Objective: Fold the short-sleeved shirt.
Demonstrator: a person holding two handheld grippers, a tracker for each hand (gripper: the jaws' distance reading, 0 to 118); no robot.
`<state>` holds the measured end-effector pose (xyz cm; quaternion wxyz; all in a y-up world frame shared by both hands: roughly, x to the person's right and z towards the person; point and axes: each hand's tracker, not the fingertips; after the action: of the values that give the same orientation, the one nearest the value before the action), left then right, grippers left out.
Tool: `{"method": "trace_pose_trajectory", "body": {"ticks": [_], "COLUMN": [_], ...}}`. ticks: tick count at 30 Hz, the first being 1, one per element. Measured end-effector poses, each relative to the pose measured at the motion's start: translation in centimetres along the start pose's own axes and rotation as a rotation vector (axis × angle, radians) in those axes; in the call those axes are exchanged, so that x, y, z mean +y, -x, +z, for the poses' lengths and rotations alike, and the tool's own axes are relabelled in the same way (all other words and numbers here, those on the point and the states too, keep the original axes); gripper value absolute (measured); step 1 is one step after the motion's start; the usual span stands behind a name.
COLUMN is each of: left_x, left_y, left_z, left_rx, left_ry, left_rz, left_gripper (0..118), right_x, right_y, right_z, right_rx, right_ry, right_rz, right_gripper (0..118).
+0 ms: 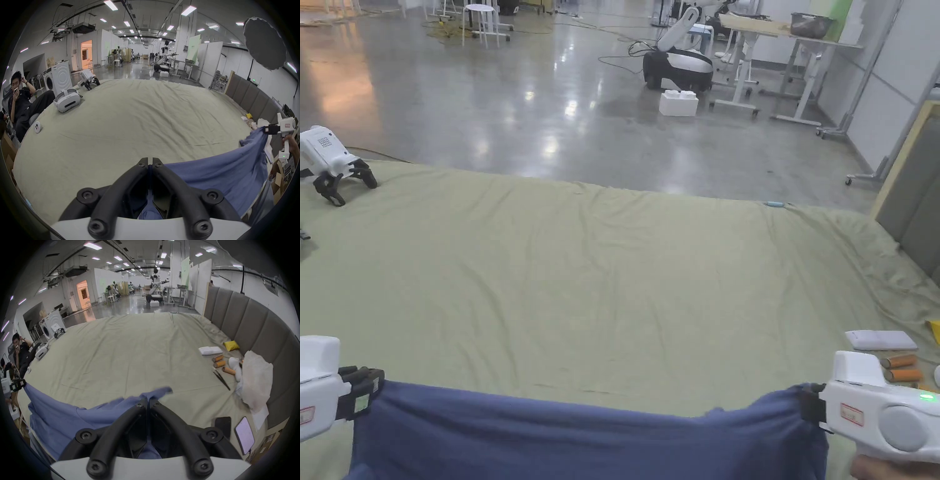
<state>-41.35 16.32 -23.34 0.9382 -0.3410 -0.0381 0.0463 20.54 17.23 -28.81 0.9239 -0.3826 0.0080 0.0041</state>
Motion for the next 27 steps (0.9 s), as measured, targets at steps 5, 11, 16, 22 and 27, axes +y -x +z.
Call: {"method": "trace_pose_trajectory", "body": {"ticks": [5, 11, 16, 22, 27], "left_x": [-1.9, -6.9, -12.0, -14.8, -14.4], "left_y": [-0.1, 1.0, 1.5, 0.7, 0.1], "left_z": [4.0, 6.1, 5.9, 3.7, 3.4], "left_rx": [-0.032, -0.026, -0.011, 0.003, 0.019], "left_ry": [-0.036, 0.034, 0.177, 0.317, 0.308], "left_rz": [-0.005, 0.005, 0.024, 0.006, 0.034], "left_gripper": [0, 0, 0, 0, 10], "right_x": [-3.2, -9.2, -15.1, -19.2, -19.9], "right_y": [-0.4, -0.2, 0.0, -0.2, 0.4], "right_z": [6.1, 9.3, 9.4, 5.9, 4.4], "right_rx": [0.004, 0.004, -0.023, -0.038, -0.044], "right_ry": [-0.021, 0.083, 0.205, 0.292, 0.306], "right_rz": [0.018, 0.067, 0.079, 0.068, 0.061], "right_gripper": [0, 0, 0, 0, 3]}}
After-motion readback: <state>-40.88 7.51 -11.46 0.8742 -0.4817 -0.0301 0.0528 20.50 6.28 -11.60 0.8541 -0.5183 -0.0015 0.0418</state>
